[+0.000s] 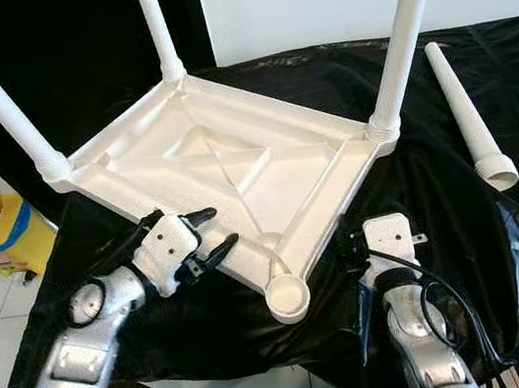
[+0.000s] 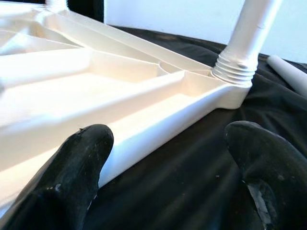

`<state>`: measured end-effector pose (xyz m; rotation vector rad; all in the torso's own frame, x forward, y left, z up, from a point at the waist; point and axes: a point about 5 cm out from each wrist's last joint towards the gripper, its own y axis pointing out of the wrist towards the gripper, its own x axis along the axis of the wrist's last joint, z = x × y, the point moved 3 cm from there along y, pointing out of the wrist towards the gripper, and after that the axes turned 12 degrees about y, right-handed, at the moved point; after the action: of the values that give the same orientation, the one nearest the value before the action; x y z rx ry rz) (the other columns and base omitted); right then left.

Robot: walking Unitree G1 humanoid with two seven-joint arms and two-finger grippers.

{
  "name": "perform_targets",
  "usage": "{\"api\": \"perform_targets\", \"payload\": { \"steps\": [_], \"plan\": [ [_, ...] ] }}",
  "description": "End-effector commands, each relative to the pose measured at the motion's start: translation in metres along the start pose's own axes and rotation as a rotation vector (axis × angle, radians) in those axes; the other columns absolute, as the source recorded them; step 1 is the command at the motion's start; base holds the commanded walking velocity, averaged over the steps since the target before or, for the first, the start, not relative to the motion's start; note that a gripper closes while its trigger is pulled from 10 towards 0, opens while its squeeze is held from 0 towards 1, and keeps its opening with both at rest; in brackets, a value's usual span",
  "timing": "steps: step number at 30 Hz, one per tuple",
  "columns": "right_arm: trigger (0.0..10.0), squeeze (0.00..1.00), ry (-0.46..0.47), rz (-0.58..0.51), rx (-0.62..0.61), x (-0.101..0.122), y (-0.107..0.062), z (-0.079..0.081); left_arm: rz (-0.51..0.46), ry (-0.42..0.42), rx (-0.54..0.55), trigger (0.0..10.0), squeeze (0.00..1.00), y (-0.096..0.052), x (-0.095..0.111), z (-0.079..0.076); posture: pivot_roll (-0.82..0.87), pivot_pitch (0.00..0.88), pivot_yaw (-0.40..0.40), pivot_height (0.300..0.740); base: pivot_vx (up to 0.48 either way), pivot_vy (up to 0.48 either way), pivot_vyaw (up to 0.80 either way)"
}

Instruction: Building children table

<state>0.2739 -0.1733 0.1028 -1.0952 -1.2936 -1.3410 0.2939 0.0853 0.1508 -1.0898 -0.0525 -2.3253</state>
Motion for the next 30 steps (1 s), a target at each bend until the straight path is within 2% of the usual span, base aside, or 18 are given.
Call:
{"api": "perform_targets", "payload": {
  "steps": [1, 3, 5, 9, 11, 13, 25, 27, 30],
  "plan": [
    [10.0, 0.00, 0.010, 0.000, 0.019, 0.001, -0.002, 0.002, -0.005, -0.006, -0.041, 10.0, 0.00, 0.001, -0.001, -0.004, -0.05, 0.071, 0.004, 0.740, 0.000, 0.000, 0.00],
    [10.0, 0.00, 0.017, 0.001, 0.056, 0.005, -0.007, 0.002, 0.003, 0.004, -0.131, 10.0, 0.00, 0.002, -0.004, -0.011, -0.06, 0.073, 0.005, 0.740, 0.000, 0.000, 0.00],
    [10.0, 0.00, 0.017, 0.001, 0.056, 0.005, -0.007, 0.002, 0.003, 0.004, -0.131, 10.0, 0.00, 0.002, -0.004, -0.011, -0.06, 0.073, 0.005, 0.740, 0.000, 0.000, 0.00],
    [10.0, 0.00, 0.016, 0.006, 0.084, 0.009, -0.011, 0.002, 0.042, 0.047, -0.216, 10.0, 0.00, 0.004, -0.013, -0.021, -0.07, 0.076, 0.008, 0.740, 0.000, 0.000, 0.00],
    [10.0, 0.00, 0.014, 0.009, 0.099, 0.011, -0.013, 0.002, 0.085, 0.083, -0.287, 10.0, 0.00, 0.005, -0.024, -0.028, -0.07, 0.079, 0.009, 0.740, 0.000, 0.000, 0.00],
    [10.0, 0.00, 0.013, 0.010, 0.106, 0.012, -0.014, 0.003, 0.097, 0.094, -0.309, 10.0, 0.00, 0.005, -0.028, -0.029, -0.07, 0.080, 0.009, 0.740, 0.000, 0.000, 0.00],
    [10.0, 0.00, 0.007, 0.029, 0.128, 0.013, -0.021, -0.001, 0.104, 0.107, -0.410, 10.0, 0.00, -0.005, -0.039, -0.019, -0.09, 0.085, 0.023, 0.740, 0.000, 0.000, 0.00],
    [10.0, 0.00, 0.003, 0.033, 0.130, 0.014, -0.022, -0.002, 0.072, 0.052, -0.405, 10.0, 0.00, -0.008, -0.036, -0.013, -0.09, 0.084, 0.027, 0.740, 0.000, 0.000, 0.00],
    [10.0, 0.00, 0.000, 0.038, 0.130, 0.013, -0.022, -0.003, 0.074, 0.045, -0.403, 10.0, 0.00, -0.008, -0.038, -0.009, -0.09, 0.084, 0.029, 0.740, 0.000, 0.000, 0.00]
  ]
}}
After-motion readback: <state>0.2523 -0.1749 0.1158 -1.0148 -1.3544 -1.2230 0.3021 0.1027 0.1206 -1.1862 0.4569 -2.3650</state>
